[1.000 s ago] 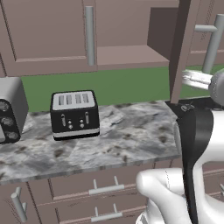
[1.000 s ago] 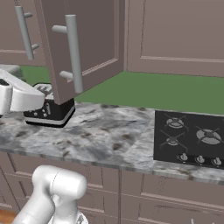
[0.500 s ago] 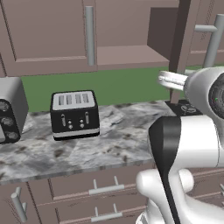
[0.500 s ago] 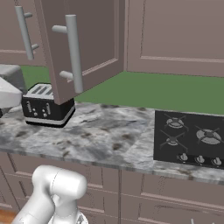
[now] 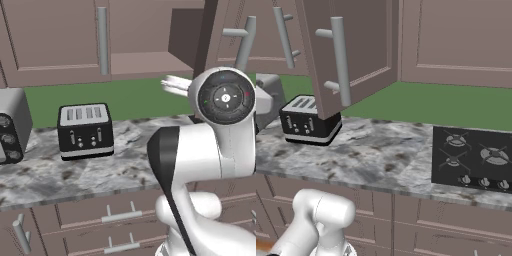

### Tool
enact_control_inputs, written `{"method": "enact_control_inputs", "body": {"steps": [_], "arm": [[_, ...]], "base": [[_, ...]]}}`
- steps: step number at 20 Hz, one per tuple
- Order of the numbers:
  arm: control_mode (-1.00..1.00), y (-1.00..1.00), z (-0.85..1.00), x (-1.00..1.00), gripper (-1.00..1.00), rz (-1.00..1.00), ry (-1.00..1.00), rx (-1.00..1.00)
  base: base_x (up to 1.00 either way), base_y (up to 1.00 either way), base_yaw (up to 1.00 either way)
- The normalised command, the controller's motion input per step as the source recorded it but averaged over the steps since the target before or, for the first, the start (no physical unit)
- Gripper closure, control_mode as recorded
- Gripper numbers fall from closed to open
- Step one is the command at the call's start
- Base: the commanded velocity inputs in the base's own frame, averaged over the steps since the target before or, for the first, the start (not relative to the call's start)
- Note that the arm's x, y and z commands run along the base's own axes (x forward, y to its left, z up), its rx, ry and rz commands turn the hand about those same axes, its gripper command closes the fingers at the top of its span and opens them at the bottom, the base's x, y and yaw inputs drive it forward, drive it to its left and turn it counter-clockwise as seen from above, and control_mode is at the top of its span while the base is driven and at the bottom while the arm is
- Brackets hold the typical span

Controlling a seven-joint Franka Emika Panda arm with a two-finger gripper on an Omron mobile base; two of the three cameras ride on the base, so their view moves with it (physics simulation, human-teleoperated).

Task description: Open the cabinet, pick the kettle from the cabinet, and place it in the sink.

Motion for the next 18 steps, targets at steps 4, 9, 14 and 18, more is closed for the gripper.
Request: {"method": "enact_control_inputs", "body": {"steps": [4, 9, 14, 18], "arm": [[-1.00, 0.06, -0.01, 0.28, -1.00, 0.00, 0.00, 0.06], [-1.00, 0.08, -0.06, 0.33, -1.00, 0.00, 0.00, 0.02], [-1.00, 0.09, -0.08, 0.37, -1.00, 0.00, -0.01, 0.00], [-1.00, 0.14, -0.07, 0.34, -1.00, -0.02, -0.03, 0.00]], "base": [[0.00, 0.00, 0.00], [0.00, 0.00, 0.00], [0.00, 0.00, 0.00], [0.00, 0.00, 0.00]]}}
